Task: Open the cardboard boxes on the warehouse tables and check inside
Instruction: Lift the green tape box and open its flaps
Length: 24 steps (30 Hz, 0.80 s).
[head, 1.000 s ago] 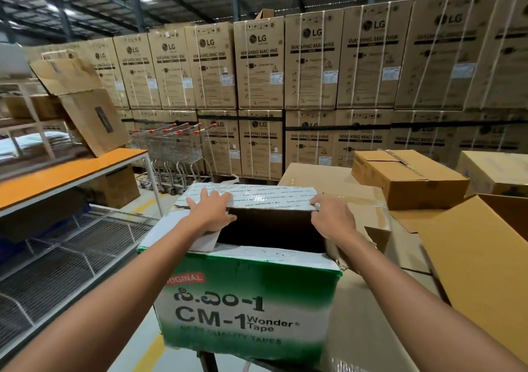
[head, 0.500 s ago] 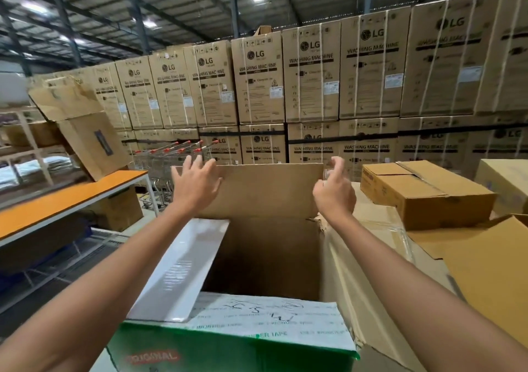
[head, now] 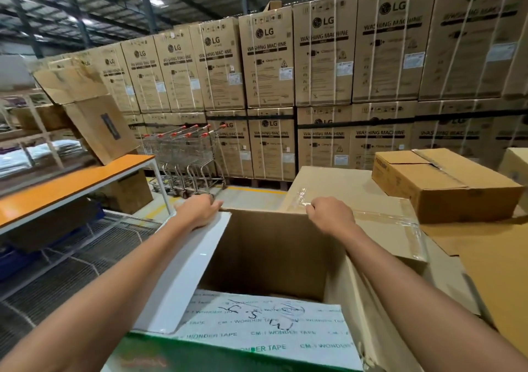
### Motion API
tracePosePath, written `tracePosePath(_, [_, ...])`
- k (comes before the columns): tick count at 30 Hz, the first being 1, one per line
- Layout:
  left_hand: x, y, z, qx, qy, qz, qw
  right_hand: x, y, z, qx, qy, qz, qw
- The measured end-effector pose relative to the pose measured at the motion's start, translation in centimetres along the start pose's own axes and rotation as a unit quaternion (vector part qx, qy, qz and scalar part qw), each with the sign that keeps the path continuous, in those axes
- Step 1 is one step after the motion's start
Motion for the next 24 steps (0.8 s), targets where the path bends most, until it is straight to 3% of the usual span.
tracePosePath(3, [-2.4, 0.1, -2.1, -0.011, -0.053, 0.009, 0.998, -0.4, 0.8, -0.8, -0.041, -0.022, -0.002, 0.999])
tracePosePath(6, [-5.2, 0.4, -5.8, -0.018, -0.095, 0.023, 0.995, -0.1, 0.6, -2.3, -0.028, -0.034, 0.006, 0.999])
tracePosePath(13, [-3.0, -2.2, -13.0, 0.098, -0.031, 0.124, 0.987, 1.0, -0.5, -9.3, 0.075, -0.048, -0.006, 0.996])
tracePosePath(18, [-2.5, -1.1, -15.7, 0.076, -0.033, 0.127, 0.988, 1.9, 0.2, -14.9, 0.091, -0.079, -0.015, 0.993])
tracePosePath(24, [-2.8, 5.4, -15.9, 0.032, -0.069, 0.123, 0.989, 1.0, 2.2, -17.4, 0.023, -0.068, -0.003, 0.997])
Point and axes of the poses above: each hand's wrist, its own z-axis towards the middle knuckle, its own y-axis out of the back of the hand, x = y × z, the point moved 8 cm from there along z, towards the middle knuckle, and after that the axes turned 1 degree about x, right-handed, at the moved point
